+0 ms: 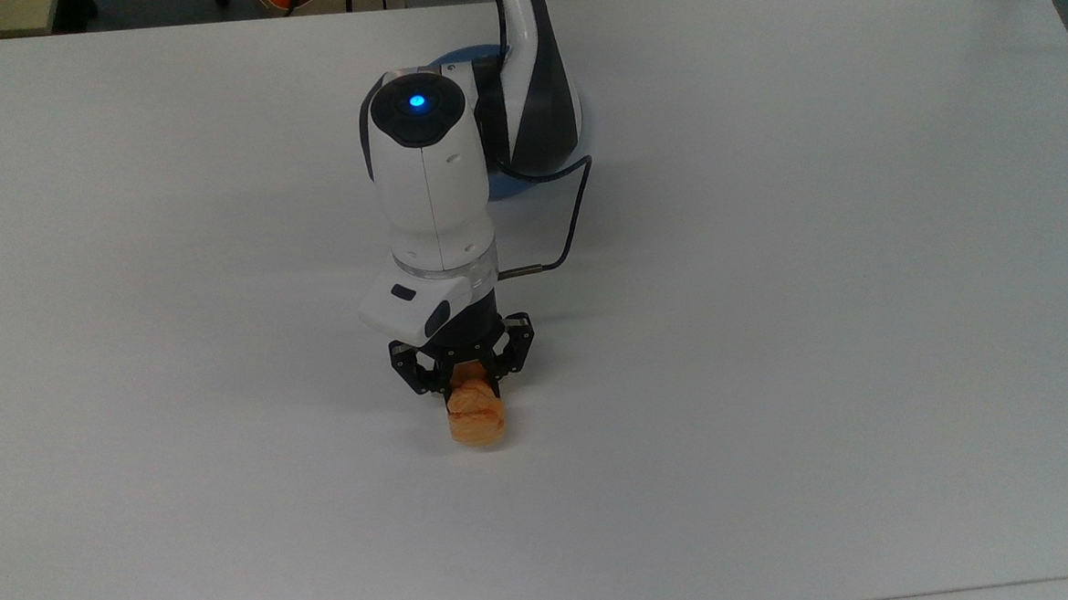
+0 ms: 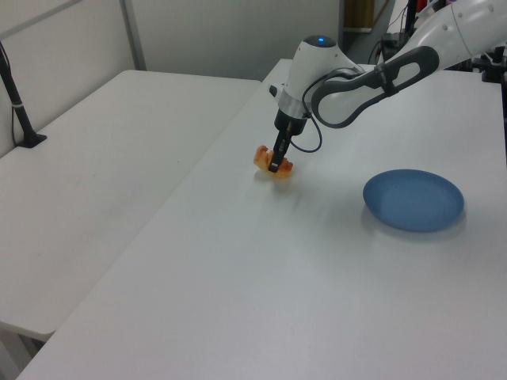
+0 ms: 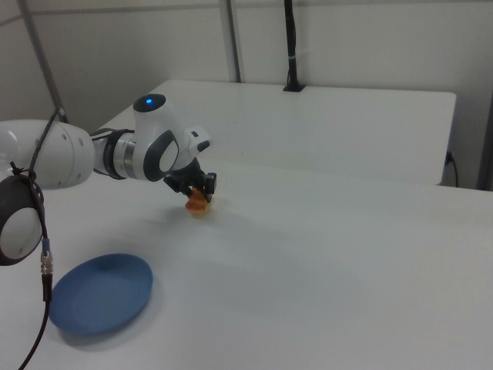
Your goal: Put the bread on the table
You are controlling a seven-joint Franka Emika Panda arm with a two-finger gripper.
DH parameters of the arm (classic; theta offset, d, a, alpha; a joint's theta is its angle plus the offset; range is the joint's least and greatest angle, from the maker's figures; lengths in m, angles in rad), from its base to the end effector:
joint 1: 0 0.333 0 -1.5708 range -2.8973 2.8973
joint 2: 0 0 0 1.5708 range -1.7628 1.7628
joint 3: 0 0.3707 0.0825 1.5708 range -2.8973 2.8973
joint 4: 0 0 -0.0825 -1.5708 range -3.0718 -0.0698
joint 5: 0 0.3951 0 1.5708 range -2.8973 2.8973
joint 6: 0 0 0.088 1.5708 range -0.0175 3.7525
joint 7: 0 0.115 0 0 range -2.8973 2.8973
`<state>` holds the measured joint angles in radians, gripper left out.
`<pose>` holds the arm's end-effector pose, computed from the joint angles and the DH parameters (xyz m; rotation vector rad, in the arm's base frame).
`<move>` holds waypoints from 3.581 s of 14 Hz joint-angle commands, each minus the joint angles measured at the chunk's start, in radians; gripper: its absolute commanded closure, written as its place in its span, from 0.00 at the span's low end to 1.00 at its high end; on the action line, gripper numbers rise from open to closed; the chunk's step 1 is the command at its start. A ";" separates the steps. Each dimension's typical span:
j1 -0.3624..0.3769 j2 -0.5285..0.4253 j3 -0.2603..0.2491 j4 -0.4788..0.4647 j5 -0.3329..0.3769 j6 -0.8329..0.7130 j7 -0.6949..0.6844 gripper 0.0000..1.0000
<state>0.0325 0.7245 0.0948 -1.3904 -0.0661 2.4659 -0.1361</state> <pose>0.8061 0.0828 0.3460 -3.0576 -0.4194 -0.5527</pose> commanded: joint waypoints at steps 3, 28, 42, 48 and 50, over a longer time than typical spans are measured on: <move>0.020 0.009 -0.023 -0.006 -0.011 0.059 0.029 0.24; -0.072 -0.801 -0.020 -0.199 0.118 -0.887 0.348 0.00; 0.069 -0.768 -0.125 -0.274 0.117 -0.702 0.119 0.00; 0.069 -0.749 -0.136 -0.268 0.120 -0.677 0.119 0.00; 0.069 -0.749 -0.136 -0.268 0.120 -0.679 0.121 0.00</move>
<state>0.0836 -0.0141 -0.0230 -1.6469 0.0369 1.7771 0.0068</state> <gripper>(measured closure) 0.000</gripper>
